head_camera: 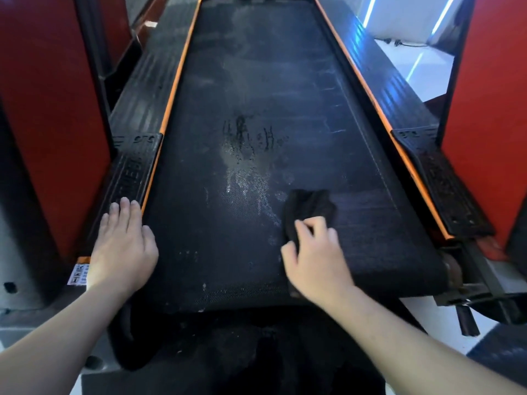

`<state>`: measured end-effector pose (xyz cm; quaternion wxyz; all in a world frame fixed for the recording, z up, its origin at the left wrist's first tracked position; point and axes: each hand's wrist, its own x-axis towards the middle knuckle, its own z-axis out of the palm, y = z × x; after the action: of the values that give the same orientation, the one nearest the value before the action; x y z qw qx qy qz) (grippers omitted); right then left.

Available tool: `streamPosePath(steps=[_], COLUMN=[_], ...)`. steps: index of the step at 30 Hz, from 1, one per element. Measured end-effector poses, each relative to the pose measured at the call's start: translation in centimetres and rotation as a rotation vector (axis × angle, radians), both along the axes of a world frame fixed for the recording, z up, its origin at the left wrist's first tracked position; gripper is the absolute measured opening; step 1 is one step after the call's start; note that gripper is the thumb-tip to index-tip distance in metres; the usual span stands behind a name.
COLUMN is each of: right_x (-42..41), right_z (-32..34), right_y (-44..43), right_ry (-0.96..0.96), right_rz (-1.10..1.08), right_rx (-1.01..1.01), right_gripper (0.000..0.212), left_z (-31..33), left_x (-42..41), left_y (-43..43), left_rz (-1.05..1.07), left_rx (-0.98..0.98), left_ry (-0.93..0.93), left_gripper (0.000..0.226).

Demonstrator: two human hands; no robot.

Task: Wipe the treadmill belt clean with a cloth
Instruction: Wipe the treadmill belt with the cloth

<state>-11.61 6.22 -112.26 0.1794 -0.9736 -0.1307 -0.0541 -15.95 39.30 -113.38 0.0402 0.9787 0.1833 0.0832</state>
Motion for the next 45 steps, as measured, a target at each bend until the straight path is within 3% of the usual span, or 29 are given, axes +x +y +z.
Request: streamPosePath(steps=[4, 8, 16, 21, 28, 32, 37, 45], right_x=[-1.4, -1.9, -3.2, -2.9, -2.6, -1.8, -0.2, 2.5], right_z=[0.4, 0.6, 1.7, 1.7, 1.0, 0.6, 0.4, 1.0], right_y=[6.0, 10.6, 18.4, 19.7, 17.0, 13.0, 6.5, -3.4], right_ry=[0.085, 0.135, 0.476, 0.572, 0.396, 0.297, 0.233, 0.197], right_rz=[0.131, 0.270, 0.450, 0.515, 0.549, 0.531, 0.387, 0.229], right_rx=[0.016, 0.092, 0.320, 0.332, 0.239, 0.222, 0.173, 0.075], right_gripper=[0.054, 0.047, 0.041, 0.052, 0.068, 0.057, 0.048, 0.041], left_z=[0.7, 0.5, 1.3, 1.7, 1.1, 1.2, 0.7, 0.7], left_x=[-0.1, 0.0, -0.2, -0.4, -0.3, -0.3, -0.1, -0.1], left_y=[0.3, 0.7, 0.4, 0.1, 0.3, -0.4, -0.5, -0.4], left_rz=[0.049, 0.050, 0.160, 0.199, 0.179, 0.118, 0.030, 0.009], left_rx=[-0.195, -0.252, -0.472, -0.578, -0.417, -0.285, -0.028, -0.006], left_ry=[-0.115, -0.157, -0.327, -0.394, -0.296, -0.166, -0.013, 0.012], left_gripper=[0.050, 0.048, 0.046, 0.049, 0.060, 0.048, 0.071, 0.075])
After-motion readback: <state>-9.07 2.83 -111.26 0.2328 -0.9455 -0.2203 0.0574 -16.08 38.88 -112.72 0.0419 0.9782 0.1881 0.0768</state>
